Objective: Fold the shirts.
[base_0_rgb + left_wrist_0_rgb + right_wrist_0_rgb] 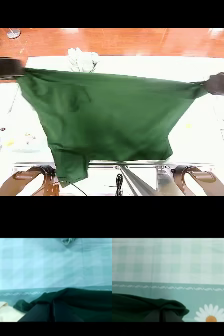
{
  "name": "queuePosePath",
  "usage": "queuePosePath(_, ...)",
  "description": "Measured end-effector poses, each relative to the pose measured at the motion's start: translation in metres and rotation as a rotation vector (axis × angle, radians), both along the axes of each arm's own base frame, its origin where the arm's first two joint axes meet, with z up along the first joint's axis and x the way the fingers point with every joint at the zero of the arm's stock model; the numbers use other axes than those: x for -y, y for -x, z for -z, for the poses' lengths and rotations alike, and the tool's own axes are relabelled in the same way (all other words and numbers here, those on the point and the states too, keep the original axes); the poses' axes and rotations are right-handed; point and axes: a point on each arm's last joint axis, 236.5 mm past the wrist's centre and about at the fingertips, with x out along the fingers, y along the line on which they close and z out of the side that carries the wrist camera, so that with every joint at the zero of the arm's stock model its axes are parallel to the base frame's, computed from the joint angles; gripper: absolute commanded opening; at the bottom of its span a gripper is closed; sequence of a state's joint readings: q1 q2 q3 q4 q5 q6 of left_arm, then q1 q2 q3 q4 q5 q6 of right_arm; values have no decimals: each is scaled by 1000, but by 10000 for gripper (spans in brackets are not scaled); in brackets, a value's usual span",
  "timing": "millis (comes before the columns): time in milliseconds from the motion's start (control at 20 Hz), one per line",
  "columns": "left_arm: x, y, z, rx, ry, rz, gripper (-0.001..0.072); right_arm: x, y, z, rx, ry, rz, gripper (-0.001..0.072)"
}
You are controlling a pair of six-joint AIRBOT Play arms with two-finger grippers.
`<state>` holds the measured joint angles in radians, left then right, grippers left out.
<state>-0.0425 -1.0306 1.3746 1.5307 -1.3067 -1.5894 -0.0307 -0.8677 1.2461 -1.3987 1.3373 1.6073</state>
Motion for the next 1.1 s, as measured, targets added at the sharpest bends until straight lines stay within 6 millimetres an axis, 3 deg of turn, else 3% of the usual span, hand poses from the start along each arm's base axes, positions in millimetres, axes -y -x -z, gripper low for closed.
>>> queuePosePath(100, 5, -45, 47, -32, 11, -5, 20, 2, -41, 40, -50, -3, 11, 21)
queuePosePath(300, 14, -105, 125, -78, 54, -49, 21, 6, -120, 103, -114, -24, 50, 20)
queuePosePath(450, 22, -137, 155, -76, 105, -84, 20, 7, -167, 132, -136, -47, 84, 21)
queuePosePath(600, 35, -153, 170, -87, 184, -121, 20, 6, -199, 151, -148, -113, 116, 21)
queuePosePath(700, 40, -153, 174, -111, 214, -130, 21, 7, -207, 157, -162, -175, 133, 21)
queuePosePath(800, 40, -143, 176, -164, 212, -110, 21, 11, -204, 159, -196, -220, 115, 21)
queuePosePath(1100, 32, -61, 201, -497, 154, 37, 21, 23, -146, 176, -418, -252, -11, 22)
